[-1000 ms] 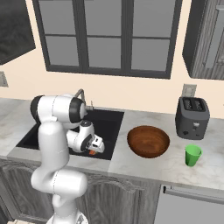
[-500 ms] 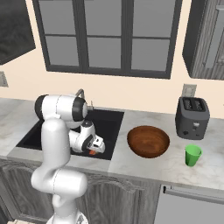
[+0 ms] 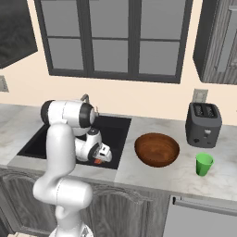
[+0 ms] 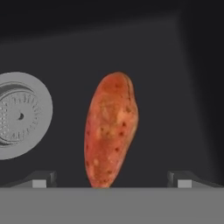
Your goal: Remove the lime and sweet potato from the sink. Then move the bowl and cup from the counter to the sink for washing.
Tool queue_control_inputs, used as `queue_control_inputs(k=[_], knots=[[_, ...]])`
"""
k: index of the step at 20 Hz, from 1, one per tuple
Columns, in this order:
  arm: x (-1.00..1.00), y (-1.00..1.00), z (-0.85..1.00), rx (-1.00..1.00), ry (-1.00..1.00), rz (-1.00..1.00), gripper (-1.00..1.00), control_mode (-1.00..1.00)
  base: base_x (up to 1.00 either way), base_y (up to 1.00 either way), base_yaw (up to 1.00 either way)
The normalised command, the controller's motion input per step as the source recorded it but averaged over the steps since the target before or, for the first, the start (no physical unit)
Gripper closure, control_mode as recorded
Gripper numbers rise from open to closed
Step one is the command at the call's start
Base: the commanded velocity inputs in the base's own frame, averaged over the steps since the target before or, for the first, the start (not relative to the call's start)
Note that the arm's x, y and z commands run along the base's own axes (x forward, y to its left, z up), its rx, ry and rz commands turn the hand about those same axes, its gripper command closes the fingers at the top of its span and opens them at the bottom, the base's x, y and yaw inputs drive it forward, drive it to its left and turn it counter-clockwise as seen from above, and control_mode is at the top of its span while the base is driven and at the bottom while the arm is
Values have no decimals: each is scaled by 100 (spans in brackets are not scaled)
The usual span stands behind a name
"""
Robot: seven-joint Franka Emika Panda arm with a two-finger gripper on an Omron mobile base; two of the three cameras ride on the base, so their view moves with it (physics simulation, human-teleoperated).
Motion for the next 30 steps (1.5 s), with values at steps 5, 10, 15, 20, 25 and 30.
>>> queue_control_inputs(k=[5,10,15,20,25,30], knots=[[10,0,-11,0,0,0,-100,-100,0,0,0],[10,0,-12,0,0,0,-100,-100,0,0,0],[10,0,-11,0,0,0,-100,-100,0,0,0],[11,0,-11,0,0,0,-100,-100,0,0,0],[12,0,-10,0,0,0,-100,-100,0,0,0],[12,0,-10,0,0,0,-100,-100,0,0,0]])
